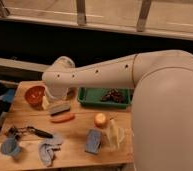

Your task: Place brush in red bowl

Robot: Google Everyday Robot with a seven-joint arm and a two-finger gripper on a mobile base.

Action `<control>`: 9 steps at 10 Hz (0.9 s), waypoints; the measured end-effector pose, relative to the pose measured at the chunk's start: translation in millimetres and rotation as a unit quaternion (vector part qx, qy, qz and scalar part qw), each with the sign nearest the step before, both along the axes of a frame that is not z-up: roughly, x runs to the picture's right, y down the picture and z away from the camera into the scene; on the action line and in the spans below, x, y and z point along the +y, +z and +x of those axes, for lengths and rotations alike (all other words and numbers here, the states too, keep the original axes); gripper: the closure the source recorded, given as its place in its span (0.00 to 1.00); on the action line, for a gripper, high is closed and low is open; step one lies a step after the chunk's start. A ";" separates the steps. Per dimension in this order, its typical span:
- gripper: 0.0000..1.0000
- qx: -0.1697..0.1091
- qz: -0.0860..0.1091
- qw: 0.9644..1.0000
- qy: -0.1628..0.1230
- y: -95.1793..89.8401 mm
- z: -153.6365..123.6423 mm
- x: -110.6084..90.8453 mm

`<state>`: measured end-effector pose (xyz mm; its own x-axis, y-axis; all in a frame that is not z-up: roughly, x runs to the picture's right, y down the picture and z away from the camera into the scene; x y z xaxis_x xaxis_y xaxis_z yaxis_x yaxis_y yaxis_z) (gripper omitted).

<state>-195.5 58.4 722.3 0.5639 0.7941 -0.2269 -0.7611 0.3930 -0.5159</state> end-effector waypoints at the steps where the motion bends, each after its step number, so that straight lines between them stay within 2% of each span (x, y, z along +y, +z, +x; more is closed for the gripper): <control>1: 0.34 -0.011 0.002 1.000 -0.017 -0.5 -8.7 3.0; 3: 0.34 -0.040 0.002 0.998 -0.057 1.7 -43.6 11.2; 4: 0.34 -0.060 -0.003 0.995 -0.081 5.1 -70.2 21.3; 5: 0.34 -0.081 -0.013 0.991 -0.103 7.6 -95.7 35.2; 7: 0.34 -0.108 -0.032 0.984 -0.137 20.7 -122.0 59.9; 9: 0.34 -0.131 -0.049 0.974 -0.177 26.6 -153.6 94.0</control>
